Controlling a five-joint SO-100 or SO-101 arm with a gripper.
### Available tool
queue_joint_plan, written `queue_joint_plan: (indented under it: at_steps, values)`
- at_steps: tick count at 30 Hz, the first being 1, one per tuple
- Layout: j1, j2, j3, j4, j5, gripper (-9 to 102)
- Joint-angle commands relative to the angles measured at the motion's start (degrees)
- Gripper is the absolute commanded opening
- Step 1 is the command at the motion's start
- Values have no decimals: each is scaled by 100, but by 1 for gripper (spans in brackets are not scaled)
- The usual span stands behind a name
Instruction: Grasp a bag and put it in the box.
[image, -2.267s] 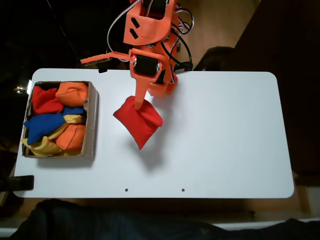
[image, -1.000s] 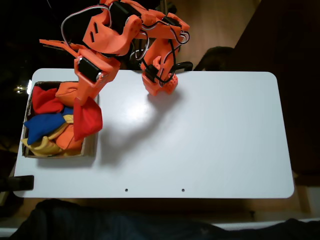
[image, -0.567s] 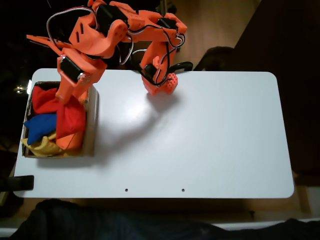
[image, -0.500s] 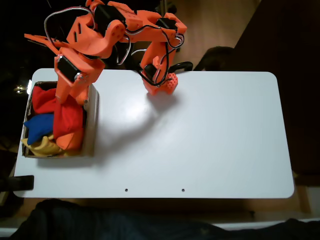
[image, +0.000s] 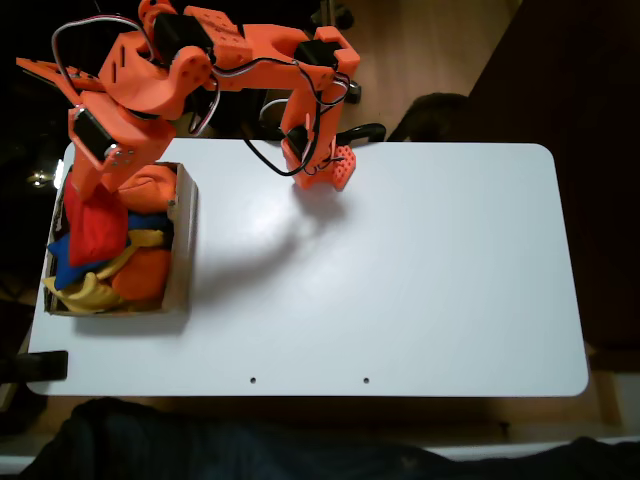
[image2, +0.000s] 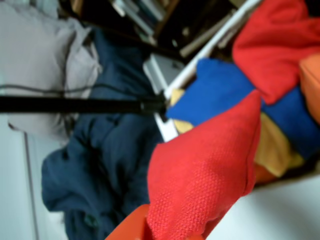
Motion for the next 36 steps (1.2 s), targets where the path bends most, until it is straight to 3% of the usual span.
queue_joint_plan:
  at_steps: [1,23,36]
  values:
    - [167,-62,-642,-246,-35,0]
    - [519,-1468,-2259,-404,-26,0]
    - [606,-1775,-2355,-844,-202,0]
